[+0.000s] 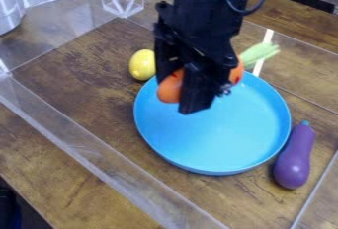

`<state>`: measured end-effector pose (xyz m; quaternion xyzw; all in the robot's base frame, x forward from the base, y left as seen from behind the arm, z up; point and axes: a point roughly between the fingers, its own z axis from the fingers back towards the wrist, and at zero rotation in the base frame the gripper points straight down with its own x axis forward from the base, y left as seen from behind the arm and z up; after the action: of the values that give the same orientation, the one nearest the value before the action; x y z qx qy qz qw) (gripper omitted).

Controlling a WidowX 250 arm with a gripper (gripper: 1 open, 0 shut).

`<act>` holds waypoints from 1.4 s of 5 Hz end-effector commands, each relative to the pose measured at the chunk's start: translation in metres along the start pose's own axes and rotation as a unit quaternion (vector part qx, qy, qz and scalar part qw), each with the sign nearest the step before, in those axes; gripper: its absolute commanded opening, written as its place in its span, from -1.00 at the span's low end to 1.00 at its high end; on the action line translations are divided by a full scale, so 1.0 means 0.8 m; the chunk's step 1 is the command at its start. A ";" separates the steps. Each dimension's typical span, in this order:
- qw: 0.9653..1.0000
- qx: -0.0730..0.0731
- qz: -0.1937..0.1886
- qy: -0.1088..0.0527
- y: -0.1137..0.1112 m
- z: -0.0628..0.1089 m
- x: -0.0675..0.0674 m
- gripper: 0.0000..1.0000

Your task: Put the carrot in the blue tray

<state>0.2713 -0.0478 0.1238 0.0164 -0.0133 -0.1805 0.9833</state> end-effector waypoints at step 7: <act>0.998 -0.014 0.054 -0.022 0.039 -0.007 0.019 1.00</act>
<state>0.2894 -0.0299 0.1071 -0.0039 -0.0078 -0.1382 0.9904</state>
